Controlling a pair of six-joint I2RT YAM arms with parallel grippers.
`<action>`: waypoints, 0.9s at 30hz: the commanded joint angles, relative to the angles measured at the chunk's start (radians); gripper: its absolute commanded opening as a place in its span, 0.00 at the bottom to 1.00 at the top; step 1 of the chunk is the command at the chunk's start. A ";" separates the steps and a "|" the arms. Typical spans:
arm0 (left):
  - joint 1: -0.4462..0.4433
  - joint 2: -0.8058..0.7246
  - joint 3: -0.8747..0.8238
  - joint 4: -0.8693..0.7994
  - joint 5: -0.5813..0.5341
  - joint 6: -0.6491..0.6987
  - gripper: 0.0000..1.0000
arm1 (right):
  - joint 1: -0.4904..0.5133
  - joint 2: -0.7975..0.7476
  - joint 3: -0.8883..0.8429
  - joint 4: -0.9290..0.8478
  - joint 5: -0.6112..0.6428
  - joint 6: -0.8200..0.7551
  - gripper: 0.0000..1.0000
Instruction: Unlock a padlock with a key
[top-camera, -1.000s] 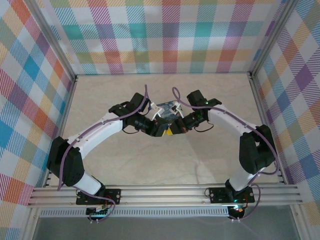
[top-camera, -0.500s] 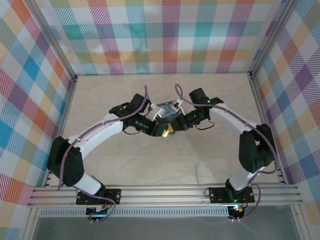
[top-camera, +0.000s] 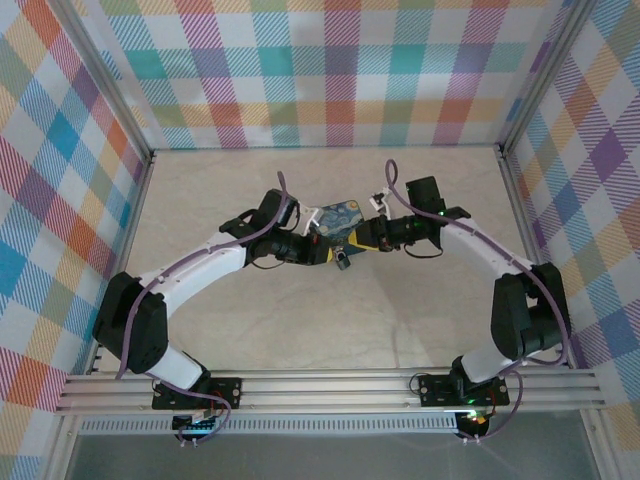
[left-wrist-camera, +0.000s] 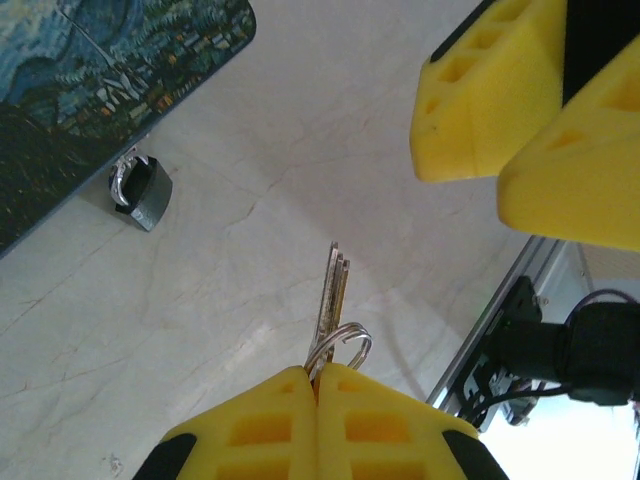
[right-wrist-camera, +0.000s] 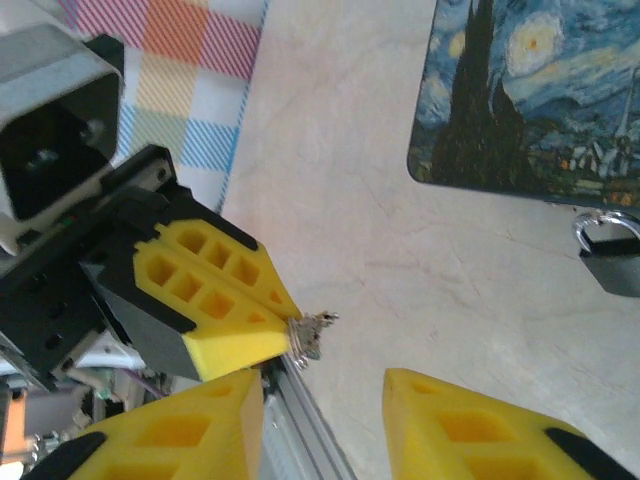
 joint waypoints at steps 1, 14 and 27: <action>0.017 -0.041 -0.014 0.074 0.026 -0.050 0.00 | 0.010 -0.045 -0.074 0.243 0.020 0.220 0.40; 0.035 -0.053 -0.017 0.145 0.076 -0.097 0.00 | 0.074 -0.085 -0.214 0.601 0.088 0.428 0.44; 0.053 -0.086 -0.031 0.161 0.088 -0.118 0.00 | 0.084 -0.067 -0.265 0.756 0.114 0.521 0.32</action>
